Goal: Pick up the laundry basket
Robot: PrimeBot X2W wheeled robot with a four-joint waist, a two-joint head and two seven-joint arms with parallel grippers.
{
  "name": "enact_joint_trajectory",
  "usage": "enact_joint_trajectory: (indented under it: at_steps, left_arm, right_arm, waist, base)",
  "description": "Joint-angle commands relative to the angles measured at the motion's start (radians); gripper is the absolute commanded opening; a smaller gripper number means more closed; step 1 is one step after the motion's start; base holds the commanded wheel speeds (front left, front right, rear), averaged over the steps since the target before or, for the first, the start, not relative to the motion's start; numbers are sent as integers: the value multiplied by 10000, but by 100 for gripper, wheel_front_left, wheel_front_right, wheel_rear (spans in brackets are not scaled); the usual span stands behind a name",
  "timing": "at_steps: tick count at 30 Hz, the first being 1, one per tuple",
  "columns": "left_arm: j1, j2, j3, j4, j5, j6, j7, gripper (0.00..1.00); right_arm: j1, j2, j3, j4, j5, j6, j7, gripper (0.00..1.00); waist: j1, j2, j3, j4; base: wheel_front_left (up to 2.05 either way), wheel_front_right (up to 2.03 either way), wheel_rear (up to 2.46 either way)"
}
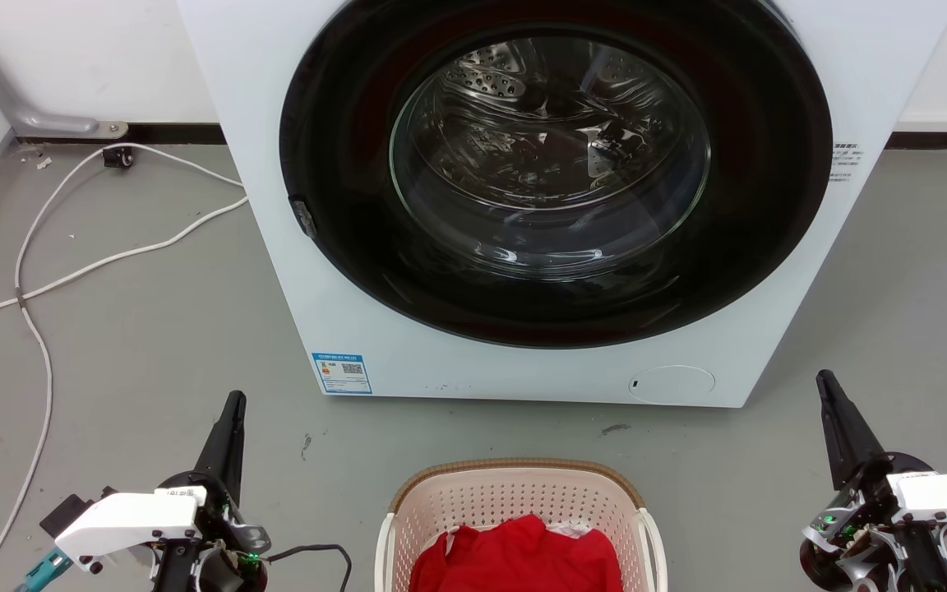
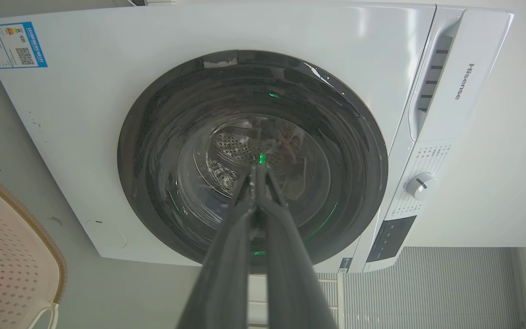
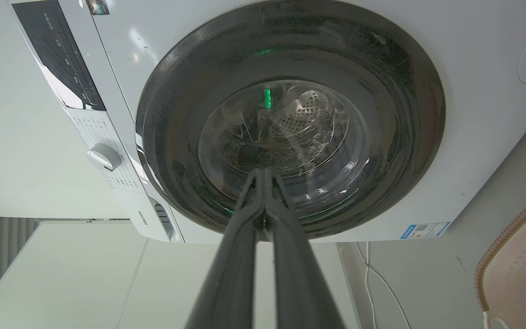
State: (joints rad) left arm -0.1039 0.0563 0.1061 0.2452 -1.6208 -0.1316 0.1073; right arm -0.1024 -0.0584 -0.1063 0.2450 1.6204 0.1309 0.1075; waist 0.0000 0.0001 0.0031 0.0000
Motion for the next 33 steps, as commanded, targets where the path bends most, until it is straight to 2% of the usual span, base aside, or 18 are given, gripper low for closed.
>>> enact_joint_trajectory:
  at_steps: [1,33]
  left_arm:
    - [-86,-10,35,11,48,-19,53,0]
    - [-86,-34,70,12,46,-19,63,0]
  right_arm:
    - [-109,39,-12,11,-33,-3,41,0]
    - [-114,63,-45,13,-65,-3,65,0]
  waist:
    - [0,-1,0,0]
    - [0,-1,0,0]
  base:
    - [0,0,0]
    - [0,0,0]
